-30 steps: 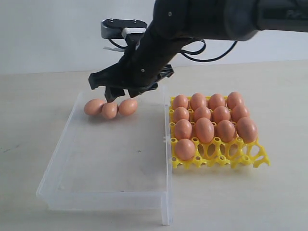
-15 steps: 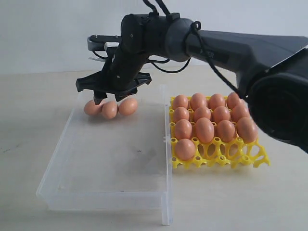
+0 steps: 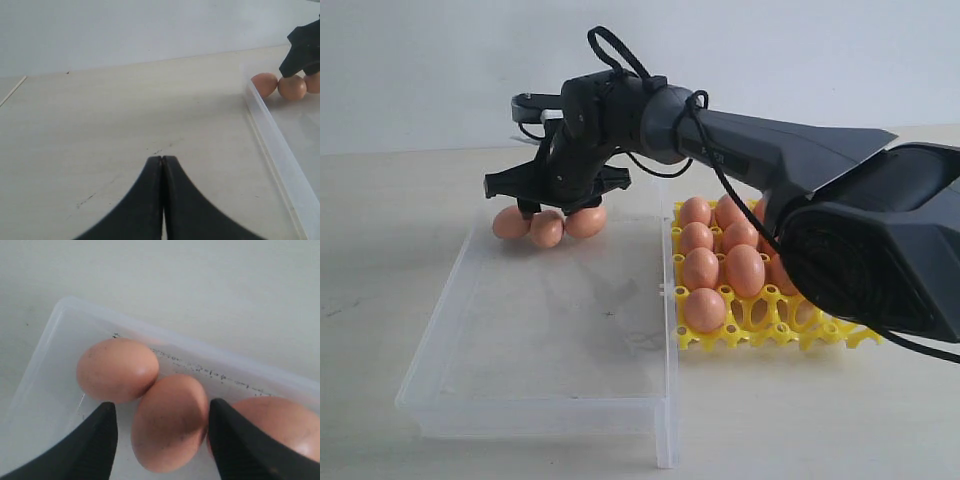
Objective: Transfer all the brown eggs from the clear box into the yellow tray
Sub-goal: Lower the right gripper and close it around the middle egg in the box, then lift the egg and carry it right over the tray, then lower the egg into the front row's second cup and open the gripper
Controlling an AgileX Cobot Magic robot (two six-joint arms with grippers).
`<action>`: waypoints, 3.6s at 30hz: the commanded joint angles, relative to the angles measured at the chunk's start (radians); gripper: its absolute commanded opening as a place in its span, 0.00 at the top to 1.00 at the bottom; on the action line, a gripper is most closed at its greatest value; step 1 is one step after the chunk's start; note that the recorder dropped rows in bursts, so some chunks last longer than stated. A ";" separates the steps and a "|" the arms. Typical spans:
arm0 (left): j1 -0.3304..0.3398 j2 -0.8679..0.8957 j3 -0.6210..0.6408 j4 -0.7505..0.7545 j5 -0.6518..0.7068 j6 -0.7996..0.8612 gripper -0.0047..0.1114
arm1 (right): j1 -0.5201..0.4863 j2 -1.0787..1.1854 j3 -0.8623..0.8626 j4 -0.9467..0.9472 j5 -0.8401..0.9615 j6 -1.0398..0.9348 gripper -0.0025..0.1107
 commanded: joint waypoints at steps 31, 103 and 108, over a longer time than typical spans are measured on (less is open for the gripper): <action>0.001 -0.006 -0.004 -0.003 -0.012 -0.004 0.96 | 0.045 -0.006 -0.009 -0.012 -0.081 -0.030 0.98; 0.001 -0.006 -0.004 -0.003 -0.012 -0.004 0.96 | -0.208 -0.891 1.709 -0.080 -1.141 -0.140 0.98; 0.001 -0.006 -0.004 -0.003 -0.012 -0.004 0.96 | -0.208 -0.875 1.709 -0.080 -1.159 -0.132 0.98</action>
